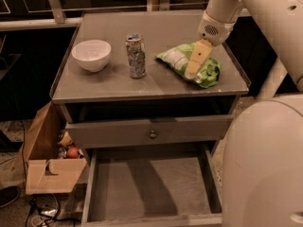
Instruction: Place green rice chip bag into middle drawer
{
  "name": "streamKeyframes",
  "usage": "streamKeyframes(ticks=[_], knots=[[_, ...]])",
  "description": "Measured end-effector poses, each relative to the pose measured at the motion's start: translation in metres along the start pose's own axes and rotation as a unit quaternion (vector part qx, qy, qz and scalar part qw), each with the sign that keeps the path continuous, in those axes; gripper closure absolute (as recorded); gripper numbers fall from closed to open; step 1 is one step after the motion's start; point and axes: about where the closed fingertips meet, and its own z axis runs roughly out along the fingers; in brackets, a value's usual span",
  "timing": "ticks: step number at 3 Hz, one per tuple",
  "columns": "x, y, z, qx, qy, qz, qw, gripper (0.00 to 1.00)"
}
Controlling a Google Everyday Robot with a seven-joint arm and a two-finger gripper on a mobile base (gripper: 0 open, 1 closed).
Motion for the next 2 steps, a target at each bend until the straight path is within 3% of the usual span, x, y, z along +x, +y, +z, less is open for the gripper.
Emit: streamKeyframes(ticks=[2], knots=[[0.0013, 0.0066, 0.0202, -0.030, 0.004, 0.015, 0.9994, 0.00]])
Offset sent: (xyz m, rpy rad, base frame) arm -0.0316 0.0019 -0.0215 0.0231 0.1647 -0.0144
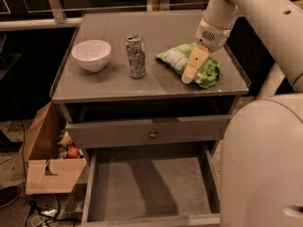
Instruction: Place green rice chip bag into middle drawer
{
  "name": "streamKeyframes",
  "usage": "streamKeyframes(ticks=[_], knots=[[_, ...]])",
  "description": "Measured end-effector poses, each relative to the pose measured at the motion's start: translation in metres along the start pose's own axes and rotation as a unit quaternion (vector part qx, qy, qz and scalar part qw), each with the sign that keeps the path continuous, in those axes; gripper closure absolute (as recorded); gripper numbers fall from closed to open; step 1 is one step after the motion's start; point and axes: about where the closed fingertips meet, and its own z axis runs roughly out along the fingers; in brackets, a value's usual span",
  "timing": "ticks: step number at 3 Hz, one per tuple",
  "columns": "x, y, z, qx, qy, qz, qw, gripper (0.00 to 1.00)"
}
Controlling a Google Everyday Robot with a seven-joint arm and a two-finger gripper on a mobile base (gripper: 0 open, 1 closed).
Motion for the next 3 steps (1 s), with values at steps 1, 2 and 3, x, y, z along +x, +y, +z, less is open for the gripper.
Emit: streamKeyframes(ticks=[1, 2, 3], knots=[[0.0017, 0.0061, 0.0076, -0.010, 0.001, 0.001, 1.0000, 0.00], [0.0036, 0.0109, 0.0129, -0.017, 0.004, 0.002, 0.9999, 0.00], [0.0036, 0.0109, 0.0129, -0.017, 0.004, 0.002, 0.9999, 0.19]])
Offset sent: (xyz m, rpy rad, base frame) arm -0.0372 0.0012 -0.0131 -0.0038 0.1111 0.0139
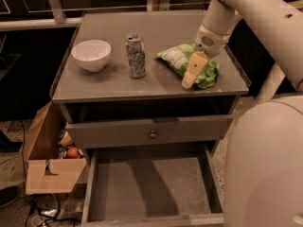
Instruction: Place green rice chip bag into middle drawer
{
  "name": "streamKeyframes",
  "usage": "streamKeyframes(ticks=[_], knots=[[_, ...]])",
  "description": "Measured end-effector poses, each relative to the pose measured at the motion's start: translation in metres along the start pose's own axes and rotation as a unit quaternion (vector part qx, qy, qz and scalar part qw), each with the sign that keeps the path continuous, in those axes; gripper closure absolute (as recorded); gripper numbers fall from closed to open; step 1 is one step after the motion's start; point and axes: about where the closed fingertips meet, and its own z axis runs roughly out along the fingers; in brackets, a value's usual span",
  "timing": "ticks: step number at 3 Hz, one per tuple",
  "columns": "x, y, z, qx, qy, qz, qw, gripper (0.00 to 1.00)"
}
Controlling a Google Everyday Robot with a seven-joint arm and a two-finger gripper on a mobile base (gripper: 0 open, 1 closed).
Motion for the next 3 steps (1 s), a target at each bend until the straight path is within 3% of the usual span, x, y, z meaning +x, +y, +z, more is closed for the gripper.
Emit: streamKeyframes(ticks=[3], knots=[[0.0000, 0.0000, 0.0000, 0.000, 0.000, 0.000, 1.0000, 0.89]])
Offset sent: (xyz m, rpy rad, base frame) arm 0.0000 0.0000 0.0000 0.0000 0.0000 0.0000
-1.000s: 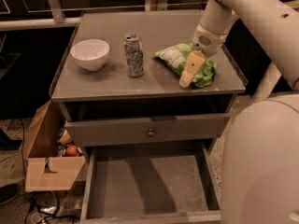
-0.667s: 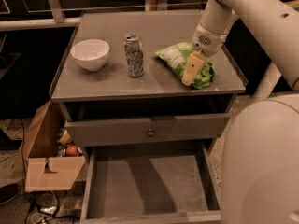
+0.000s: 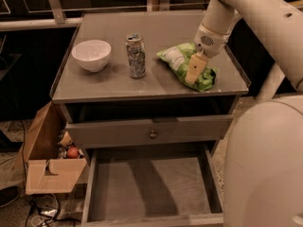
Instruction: Place green rice chip bag into middle drawer
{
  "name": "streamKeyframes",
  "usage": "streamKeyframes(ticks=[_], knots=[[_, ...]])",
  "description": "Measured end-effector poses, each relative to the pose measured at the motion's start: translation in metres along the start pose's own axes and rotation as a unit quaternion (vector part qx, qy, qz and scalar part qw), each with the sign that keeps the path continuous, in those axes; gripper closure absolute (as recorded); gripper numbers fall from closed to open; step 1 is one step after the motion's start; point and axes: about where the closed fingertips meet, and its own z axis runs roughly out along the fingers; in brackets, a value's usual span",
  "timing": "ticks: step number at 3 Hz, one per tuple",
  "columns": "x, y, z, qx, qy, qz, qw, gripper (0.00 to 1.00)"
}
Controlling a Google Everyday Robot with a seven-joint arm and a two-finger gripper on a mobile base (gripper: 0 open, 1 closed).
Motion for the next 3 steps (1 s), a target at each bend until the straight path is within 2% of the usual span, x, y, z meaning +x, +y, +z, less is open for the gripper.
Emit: streamKeyframes(ticks=[1, 3], knots=[[0.0000, 0.0000, 0.0000, 0.000, 0.000, 0.000, 1.0000, 1.00], [-0.0007, 0.0003, -0.0033, 0.000, -0.001, 0.000, 1.0000, 1.00]])
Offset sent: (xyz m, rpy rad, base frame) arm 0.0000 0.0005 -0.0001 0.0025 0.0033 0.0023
